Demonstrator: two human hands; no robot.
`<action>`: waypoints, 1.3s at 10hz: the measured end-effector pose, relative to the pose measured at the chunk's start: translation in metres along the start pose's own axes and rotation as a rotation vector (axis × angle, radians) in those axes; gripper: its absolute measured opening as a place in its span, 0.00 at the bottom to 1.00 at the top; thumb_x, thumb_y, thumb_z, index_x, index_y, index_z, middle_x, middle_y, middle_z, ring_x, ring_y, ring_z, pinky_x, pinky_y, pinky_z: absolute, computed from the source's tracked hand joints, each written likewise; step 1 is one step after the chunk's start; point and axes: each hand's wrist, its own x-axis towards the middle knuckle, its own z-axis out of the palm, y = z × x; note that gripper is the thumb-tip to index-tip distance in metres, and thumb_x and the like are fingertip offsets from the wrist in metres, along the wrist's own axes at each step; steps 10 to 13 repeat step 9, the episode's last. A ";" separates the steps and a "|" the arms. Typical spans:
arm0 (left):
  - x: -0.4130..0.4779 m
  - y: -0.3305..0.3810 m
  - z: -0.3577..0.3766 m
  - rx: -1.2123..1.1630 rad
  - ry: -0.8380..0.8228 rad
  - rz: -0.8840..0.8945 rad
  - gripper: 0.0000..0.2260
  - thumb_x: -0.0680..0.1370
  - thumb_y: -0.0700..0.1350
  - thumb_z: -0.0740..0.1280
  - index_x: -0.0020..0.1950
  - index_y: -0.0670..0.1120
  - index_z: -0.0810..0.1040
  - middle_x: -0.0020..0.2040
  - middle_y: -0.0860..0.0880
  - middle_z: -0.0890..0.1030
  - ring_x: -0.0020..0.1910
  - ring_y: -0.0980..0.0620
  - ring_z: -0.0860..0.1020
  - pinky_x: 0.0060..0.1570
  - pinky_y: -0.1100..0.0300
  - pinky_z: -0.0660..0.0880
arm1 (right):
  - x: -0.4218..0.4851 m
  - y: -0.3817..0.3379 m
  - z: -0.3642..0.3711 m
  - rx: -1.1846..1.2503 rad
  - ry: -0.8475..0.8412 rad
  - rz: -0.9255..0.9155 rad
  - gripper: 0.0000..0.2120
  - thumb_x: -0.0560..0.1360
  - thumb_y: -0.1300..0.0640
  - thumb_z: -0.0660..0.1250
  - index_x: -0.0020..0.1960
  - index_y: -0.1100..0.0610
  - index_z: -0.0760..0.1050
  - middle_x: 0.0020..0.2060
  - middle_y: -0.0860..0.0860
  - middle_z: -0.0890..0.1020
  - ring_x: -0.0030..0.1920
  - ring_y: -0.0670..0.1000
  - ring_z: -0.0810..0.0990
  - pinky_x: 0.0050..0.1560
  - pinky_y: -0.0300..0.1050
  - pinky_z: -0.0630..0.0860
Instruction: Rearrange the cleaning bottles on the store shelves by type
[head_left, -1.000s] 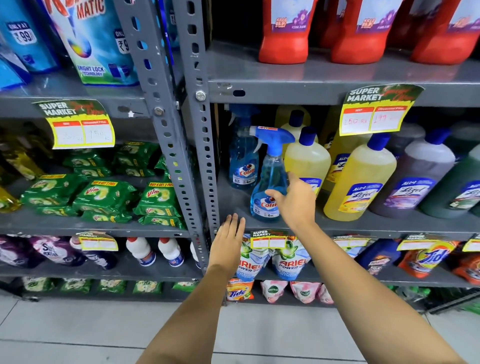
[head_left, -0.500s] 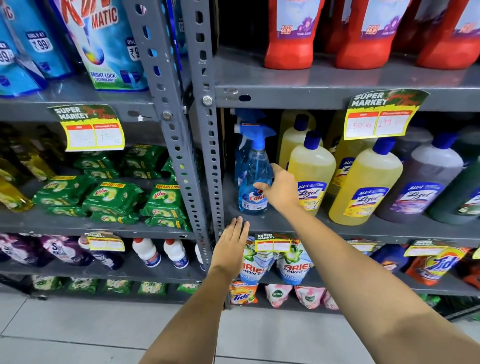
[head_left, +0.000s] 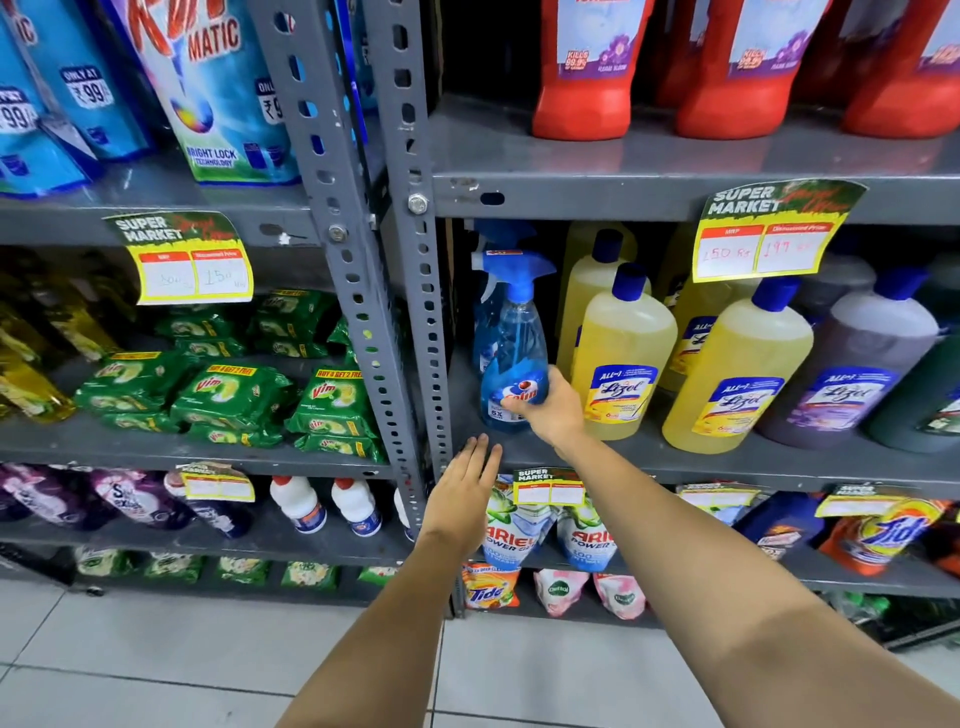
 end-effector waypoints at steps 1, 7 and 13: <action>0.001 0.000 0.000 0.001 0.009 0.000 0.38 0.77 0.39 0.61 0.77 0.44 0.37 0.79 0.44 0.43 0.77 0.46 0.42 0.75 0.54 0.43 | -0.002 -0.001 -0.001 -0.040 0.003 -0.032 0.29 0.68 0.54 0.78 0.64 0.58 0.70 0.61 0.54 0.81 0.60 0.55 0.80 0.57 0.47 0.77; 0.002 0.001 -0.001 0.008 0.007 0.003 0.36 0.77 0.38 0.58 0.77 0.43 0.38 0.79 0.43 0.44 0.77 0.46 0.43 0.76 0.53 0.43 | -0.007 0.002 -0.004 -0.090 -0.064 -0.055 0.30 0.70 0.53 0.76 0.67 0.56 0.68 0.63 0.53 0.80 0.61 0.54 0.79 0.54 0.42 0.75; 0.000 0.002 -0.016 -0.108 0.027 0.011 0.33 0.77 0.37 0.58 0.78 0.42 0.43 0.79 0.43 0.47 0.77 0.46 0.46 0.76 0.54 0.46 | -0.013 0.003 -0.003 -0.066 -0.036 -0.020 0.34 0.68 0.53 0.78 0.68 0.60 0.66 0.63 0.56 0.79 0.63 0.56 0.79 0.58 0.47 0.77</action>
